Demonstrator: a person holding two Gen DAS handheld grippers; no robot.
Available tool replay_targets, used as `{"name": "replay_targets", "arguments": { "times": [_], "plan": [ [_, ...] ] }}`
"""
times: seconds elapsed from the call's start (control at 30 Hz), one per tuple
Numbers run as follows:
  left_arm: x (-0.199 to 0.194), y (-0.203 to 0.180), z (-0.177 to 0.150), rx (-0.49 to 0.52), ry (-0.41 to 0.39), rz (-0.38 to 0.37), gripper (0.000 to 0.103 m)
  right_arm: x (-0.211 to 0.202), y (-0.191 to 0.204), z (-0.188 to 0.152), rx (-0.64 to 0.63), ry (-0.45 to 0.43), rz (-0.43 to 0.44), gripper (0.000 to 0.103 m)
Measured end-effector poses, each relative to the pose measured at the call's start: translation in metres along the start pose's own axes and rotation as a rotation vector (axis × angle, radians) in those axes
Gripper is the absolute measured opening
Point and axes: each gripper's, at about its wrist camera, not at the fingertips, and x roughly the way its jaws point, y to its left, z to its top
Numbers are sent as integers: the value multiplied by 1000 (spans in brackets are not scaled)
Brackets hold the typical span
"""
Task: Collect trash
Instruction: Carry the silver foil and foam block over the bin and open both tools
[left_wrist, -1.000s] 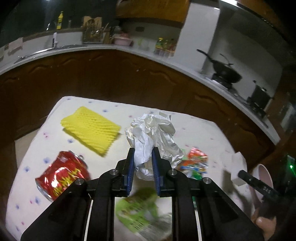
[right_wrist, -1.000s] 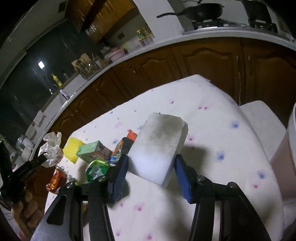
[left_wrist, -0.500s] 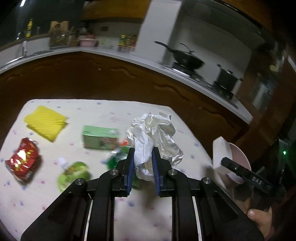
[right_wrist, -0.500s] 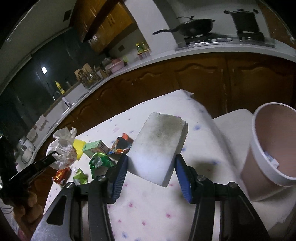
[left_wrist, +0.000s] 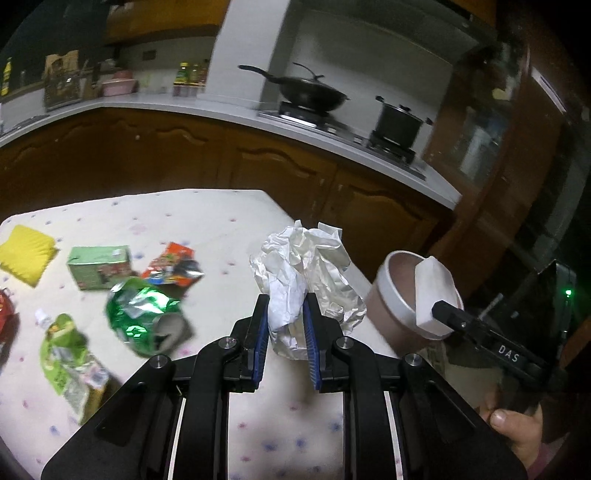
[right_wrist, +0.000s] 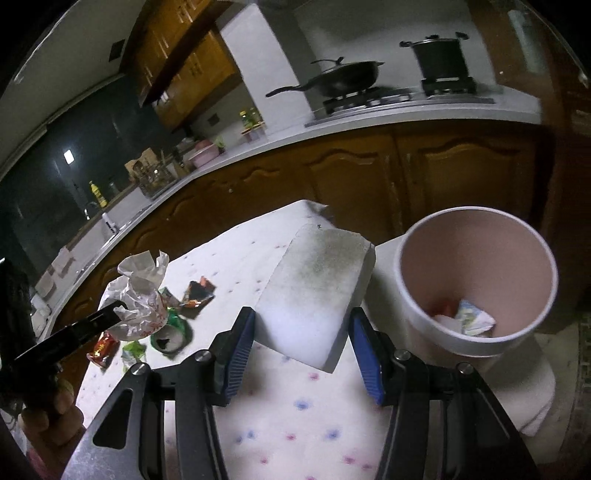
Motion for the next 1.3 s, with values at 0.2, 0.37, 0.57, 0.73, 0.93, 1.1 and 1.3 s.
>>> {"name": "replay_targets", "arguments": {
  "times": [0.2, 0.37, 0.57, 0.73, 0.93, 1.1, 1.3],
  "plan": [
    [12, -28, 1, 28, 16, -42, 17, -17, -29, 1, 31, -25, -34, 54],
    [26, -51, 4, 51, 36, -79, 17, -27, -51, 5, 48, -41, -74, 54],
    [41, -78, 10, 80, 50, -121, 17, -31, -72, 11, 56, -48, -109, 54],
    [56, -104, 16, 102, 60, -153, 17, -33, -89, 15, 68, -57, -134, 54],
    [79, -134, 19, 133, 82, -181, 17, -32, -110, 16, 91, -56, -151, 54],
    [96, -150, 19, 155, 102, -190, 17, -31, -123, 18, 105, -57, -160, 54],
    [117, -163, 18, 162, 123, -189, 17, -29, -135, 21, 112, -53, -168, 54]
  ]
}}
